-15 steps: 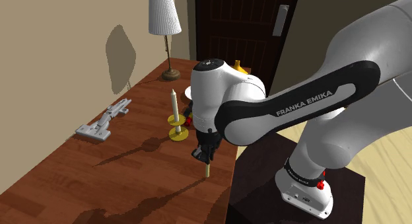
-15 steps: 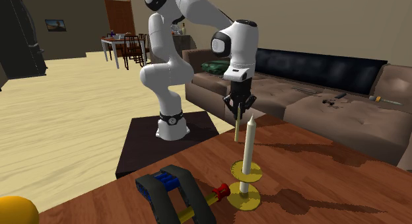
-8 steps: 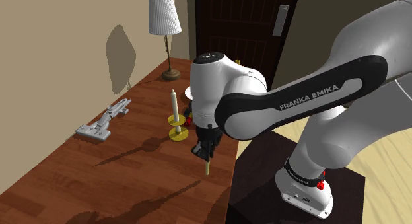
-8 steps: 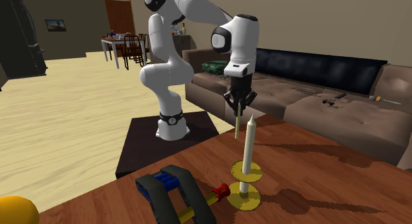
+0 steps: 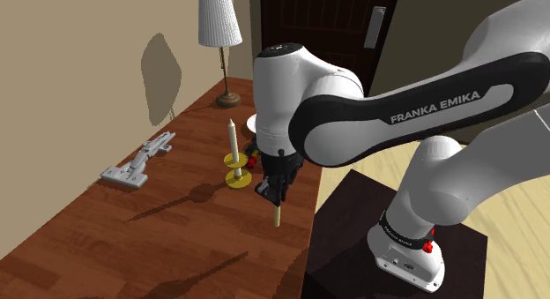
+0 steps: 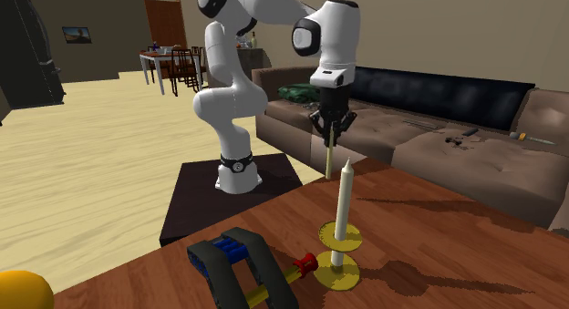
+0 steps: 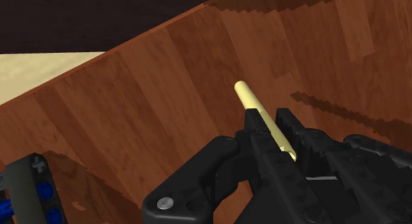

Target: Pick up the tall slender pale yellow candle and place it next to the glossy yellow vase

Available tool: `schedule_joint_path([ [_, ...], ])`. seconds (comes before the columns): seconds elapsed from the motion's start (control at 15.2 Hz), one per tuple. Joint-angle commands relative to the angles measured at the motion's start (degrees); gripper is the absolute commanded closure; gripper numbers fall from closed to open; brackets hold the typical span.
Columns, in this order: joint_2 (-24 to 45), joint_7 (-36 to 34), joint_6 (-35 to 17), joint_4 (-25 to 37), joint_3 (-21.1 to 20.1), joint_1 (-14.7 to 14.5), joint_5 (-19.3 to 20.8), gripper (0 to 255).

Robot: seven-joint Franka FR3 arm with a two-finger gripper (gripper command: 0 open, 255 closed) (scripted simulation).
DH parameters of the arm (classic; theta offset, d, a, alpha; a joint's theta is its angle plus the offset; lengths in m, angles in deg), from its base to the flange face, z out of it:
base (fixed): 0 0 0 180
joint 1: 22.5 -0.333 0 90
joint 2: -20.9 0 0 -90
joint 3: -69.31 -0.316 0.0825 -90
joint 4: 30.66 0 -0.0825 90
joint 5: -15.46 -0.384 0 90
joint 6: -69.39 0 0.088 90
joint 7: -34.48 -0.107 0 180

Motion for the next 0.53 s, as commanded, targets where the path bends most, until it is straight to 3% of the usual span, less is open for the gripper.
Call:
schedule_joint_path([
  [0.0,-0.52,0.08,1.76,1.19,0.61,0.13,0.39,255],
  [0.46,-1.87,-0.16,7.51,5.58,2.19,0.35,1.43,255],
])
